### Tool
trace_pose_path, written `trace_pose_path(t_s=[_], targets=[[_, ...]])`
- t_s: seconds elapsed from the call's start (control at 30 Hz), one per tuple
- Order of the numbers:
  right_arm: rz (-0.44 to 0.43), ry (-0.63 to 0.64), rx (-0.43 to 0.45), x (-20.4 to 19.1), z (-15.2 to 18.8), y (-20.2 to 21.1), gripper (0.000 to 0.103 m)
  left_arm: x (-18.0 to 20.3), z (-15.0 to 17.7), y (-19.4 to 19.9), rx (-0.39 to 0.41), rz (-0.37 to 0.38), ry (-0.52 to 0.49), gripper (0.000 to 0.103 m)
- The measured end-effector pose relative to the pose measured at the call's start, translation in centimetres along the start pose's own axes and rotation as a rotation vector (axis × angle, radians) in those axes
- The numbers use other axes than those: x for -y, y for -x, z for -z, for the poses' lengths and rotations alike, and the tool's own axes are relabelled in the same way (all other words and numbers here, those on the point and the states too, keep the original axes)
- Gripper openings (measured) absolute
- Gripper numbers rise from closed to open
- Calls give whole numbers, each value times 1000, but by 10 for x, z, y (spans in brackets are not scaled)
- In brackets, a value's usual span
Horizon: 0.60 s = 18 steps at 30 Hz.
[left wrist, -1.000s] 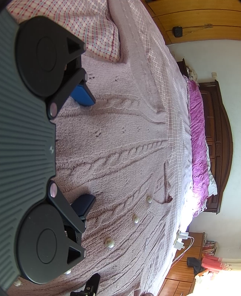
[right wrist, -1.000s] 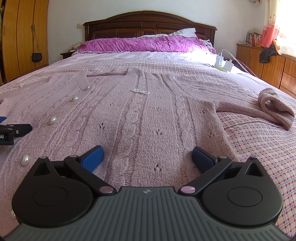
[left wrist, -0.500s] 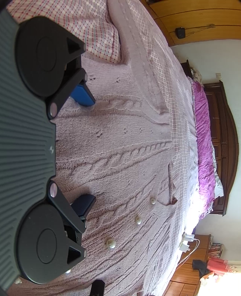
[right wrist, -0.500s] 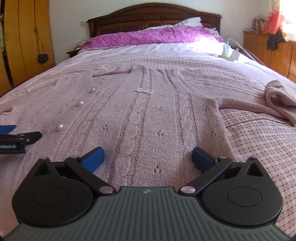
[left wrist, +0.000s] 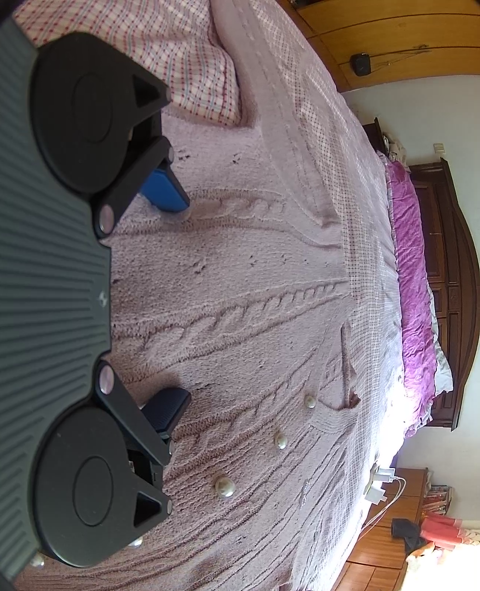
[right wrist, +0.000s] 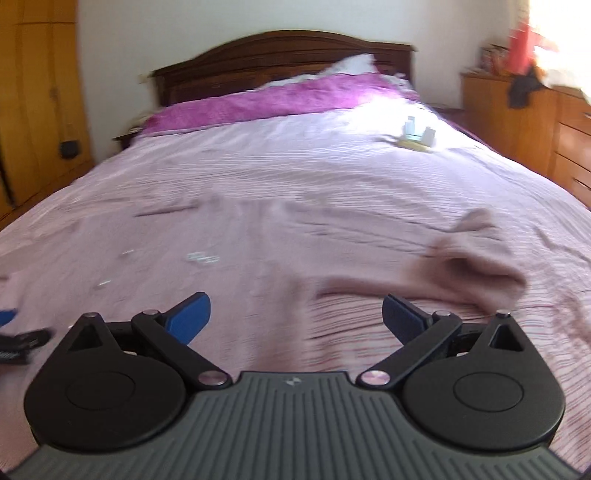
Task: Fold small clothes
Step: 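Grasp the cuff of the pink cardigan sleeve with the right gripper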
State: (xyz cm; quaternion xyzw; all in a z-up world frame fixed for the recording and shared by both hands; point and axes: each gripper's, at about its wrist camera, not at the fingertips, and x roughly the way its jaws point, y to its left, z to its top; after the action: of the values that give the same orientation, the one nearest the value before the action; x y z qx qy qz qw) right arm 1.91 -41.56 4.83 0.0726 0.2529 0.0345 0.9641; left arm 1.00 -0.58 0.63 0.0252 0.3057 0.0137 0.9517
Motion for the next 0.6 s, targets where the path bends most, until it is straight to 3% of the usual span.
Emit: trace_pose_path(t_s=[0.3, 0.43, 0.6], targets=[[178, -62, 1, 61, -12, -35, 74, 2, 2, -1, 7, -5, -5, 103], [212, -79, -36, 83, -14, -59, 58, 2, 3, -1, 10, -8, -8, 103], [225, -86, -63, 96, -17, -80, 45, 3, 3, -1, 11, -9, -8, 103]])
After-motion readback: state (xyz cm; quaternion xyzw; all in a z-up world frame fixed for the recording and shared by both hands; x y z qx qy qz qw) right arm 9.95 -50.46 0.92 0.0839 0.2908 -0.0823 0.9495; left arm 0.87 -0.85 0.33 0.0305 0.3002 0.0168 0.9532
